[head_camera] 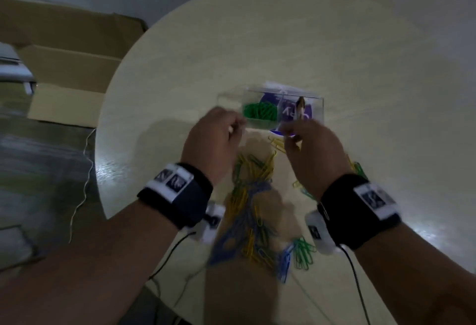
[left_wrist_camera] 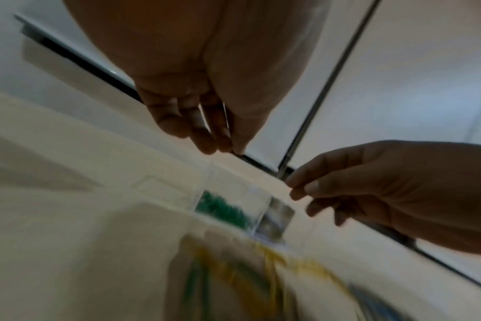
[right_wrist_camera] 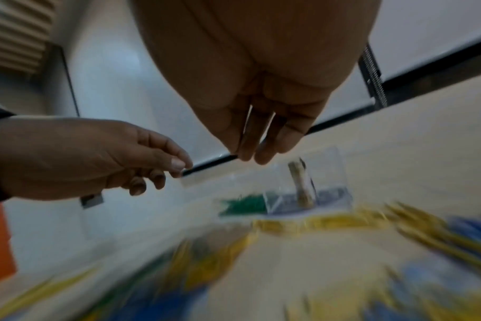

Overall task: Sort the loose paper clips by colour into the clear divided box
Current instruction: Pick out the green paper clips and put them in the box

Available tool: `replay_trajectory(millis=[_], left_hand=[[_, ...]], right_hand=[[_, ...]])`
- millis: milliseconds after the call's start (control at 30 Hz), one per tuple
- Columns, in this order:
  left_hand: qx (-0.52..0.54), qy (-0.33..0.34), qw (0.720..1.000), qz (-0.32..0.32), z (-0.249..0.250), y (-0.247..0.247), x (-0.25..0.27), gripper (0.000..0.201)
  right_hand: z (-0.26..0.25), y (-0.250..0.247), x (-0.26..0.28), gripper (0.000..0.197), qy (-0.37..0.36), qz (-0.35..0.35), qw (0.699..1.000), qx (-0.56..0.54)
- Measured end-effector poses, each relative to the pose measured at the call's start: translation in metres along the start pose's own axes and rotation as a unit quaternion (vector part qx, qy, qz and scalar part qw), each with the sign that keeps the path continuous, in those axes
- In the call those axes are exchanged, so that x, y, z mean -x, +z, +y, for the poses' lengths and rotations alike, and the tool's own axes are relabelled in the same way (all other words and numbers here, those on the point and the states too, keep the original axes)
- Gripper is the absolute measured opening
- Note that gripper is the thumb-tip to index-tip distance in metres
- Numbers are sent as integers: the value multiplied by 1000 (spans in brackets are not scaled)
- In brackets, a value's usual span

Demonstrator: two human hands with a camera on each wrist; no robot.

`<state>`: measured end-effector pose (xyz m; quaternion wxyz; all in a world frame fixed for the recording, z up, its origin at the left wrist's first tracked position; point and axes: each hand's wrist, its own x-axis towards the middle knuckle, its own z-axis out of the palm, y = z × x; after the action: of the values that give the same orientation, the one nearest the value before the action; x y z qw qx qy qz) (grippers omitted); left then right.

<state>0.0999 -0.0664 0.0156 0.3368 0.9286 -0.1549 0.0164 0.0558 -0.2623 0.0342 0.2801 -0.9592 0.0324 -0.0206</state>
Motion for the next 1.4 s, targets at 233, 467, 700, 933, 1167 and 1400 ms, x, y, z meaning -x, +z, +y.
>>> replay_trajectory(millis=[233, 467, 700, 933, 1167, 1400], left_hand=[[-181, 108, 960, -185, -49, 14, 95, 33], [-95, 25, 988, -117, -44, 8, 92, 28], [-103, -72, 982, -143, -29, 16, 61, 16], [-162, -139, 955, -208, -37, 3, 60, 16], [-123, -119, 972, -162, -32, 1, 83, 18], [-122, -146, 964, -187, -31, 4, 82, 6]], right_hand=[[36, 34, 77, 65, -99, -291, 934, 181], [52, 12, 96, 53, -79, -198, 973, 93], [18, 32, 31, 30, -13, -125, 988, 92], [5, 54, 18, 27, 44, -179, 982, 44], [6, 40, 46, 14, -33, -155, 987, -37], [5, 50, 50, 17, -112, -244, 962, 51]])
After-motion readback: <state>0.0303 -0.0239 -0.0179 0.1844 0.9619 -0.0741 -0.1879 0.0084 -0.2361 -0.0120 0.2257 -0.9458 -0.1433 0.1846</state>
